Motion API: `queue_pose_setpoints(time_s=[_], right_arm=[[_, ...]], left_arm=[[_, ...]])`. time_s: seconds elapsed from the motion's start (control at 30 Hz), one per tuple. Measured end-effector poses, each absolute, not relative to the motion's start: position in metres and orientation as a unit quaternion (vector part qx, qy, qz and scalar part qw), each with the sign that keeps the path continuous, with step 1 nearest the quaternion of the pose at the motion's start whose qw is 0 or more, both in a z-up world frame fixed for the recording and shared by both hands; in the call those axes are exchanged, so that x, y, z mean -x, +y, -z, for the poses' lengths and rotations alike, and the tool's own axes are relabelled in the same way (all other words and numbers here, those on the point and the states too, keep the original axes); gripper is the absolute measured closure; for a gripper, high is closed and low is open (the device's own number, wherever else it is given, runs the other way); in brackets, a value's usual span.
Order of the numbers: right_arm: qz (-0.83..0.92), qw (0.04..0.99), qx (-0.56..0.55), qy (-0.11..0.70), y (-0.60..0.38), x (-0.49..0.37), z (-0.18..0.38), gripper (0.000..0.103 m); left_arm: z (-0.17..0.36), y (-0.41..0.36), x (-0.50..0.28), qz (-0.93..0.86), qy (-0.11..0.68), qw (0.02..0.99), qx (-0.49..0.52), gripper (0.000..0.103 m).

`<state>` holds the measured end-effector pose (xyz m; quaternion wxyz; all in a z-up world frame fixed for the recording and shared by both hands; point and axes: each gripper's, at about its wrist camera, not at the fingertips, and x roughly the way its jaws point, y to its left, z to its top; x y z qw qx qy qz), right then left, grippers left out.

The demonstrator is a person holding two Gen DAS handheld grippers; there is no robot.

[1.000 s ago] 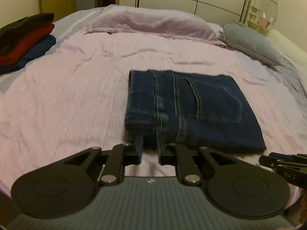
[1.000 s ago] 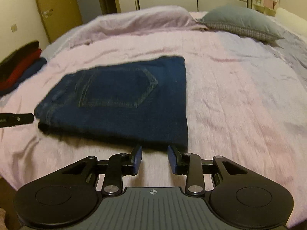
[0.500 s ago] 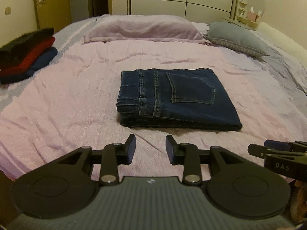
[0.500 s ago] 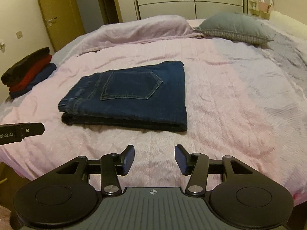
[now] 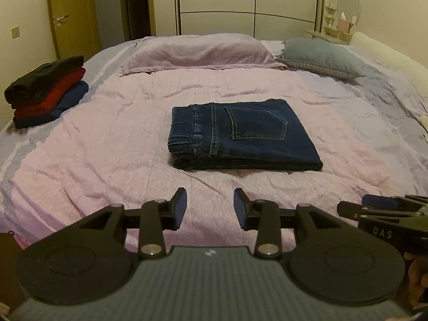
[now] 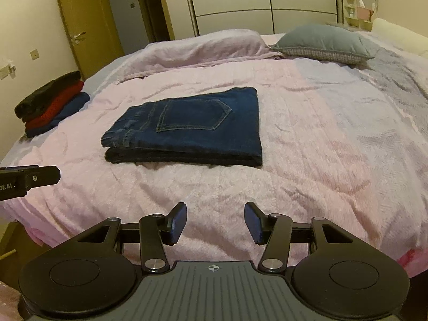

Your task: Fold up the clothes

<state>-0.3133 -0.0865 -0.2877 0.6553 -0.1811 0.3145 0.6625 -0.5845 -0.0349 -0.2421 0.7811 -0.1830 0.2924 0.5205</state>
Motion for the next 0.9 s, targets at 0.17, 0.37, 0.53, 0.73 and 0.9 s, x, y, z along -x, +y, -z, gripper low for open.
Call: queue_pose_setpoints(time_s=[0.17,0.37,0.53,0.73,0.9], right_arm=[[-0.670,0.653,0.174,0.309,-0.090,0.321,0.283,0.051],[-0.683,0.616,0.063,0.388,-0.084,0.310,0.284,0.051],[-0.633,0.510,-0.175,0.556,-0.067,0.279,0.311,0.041],[-0.520,0.455,-0.316,0.650,-0.015,0.284,0.362,0.034],[-0.445,0.488,-0.347,0.666,0.034,0.304,0.403,0.034]], left_arm=[[0.243,-0.033,0.605,-0.517,0.268,0.787,0.205,0.066],[0.253,-0.017,0.656,-0.503,0.213,0.794,0.267,0.066],[0.268,0.009,0.702,-0.486,0.161,0.798,0.317,0.066],[0.299,0.080,0.749,-0.464,0.132,0.792,0.374,0.066],[0.324,0.176,0.764,-0.433,0.147,0.803,0.383,0.067]])
